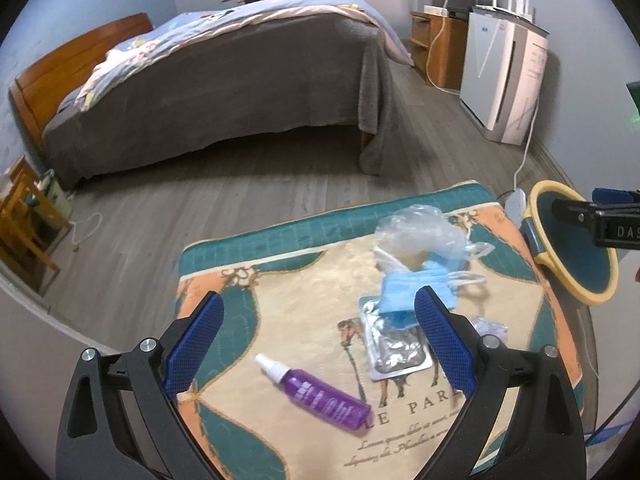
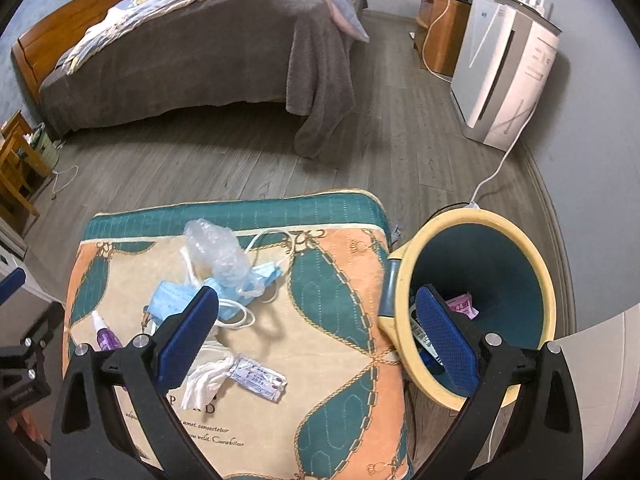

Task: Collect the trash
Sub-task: 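Move both open tools back over the trash on the mat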

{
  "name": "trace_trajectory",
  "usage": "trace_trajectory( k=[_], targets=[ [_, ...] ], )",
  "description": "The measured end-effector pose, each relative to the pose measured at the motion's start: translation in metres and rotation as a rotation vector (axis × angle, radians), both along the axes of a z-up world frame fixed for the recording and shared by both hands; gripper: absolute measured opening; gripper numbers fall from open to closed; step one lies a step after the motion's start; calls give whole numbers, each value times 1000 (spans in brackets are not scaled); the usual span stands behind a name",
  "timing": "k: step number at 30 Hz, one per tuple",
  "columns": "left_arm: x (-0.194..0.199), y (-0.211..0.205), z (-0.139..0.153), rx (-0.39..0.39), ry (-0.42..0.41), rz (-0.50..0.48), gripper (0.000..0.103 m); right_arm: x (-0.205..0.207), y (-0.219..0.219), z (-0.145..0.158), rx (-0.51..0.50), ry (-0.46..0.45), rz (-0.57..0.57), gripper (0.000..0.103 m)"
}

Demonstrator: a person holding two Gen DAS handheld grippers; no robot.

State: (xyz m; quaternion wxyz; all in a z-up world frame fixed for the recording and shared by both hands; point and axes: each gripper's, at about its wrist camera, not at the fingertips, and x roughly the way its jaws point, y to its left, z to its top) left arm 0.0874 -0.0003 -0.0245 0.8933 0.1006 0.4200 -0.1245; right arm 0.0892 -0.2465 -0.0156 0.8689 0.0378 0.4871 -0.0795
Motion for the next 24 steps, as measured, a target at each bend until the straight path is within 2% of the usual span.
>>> trace_trajectory(
  k=[3,10,15,18,24],
  targets=[
    [2,11,-2,0,11,23,95,0,6,-1,-23,7,9,97],
    [8,38,-7,-59,62,112,95,1,19,-3,-23,20,7,97],
    [7,41,-10,-27,63,109,95,1,29,-5,-35,25,24,97],
    [6,42,-12,-32,72,105,95,3,34,-7,-40,30,31,97],
    [7,38,-17,5,74,88,95,11,35,-21,3,48,38,97]
  ],
)
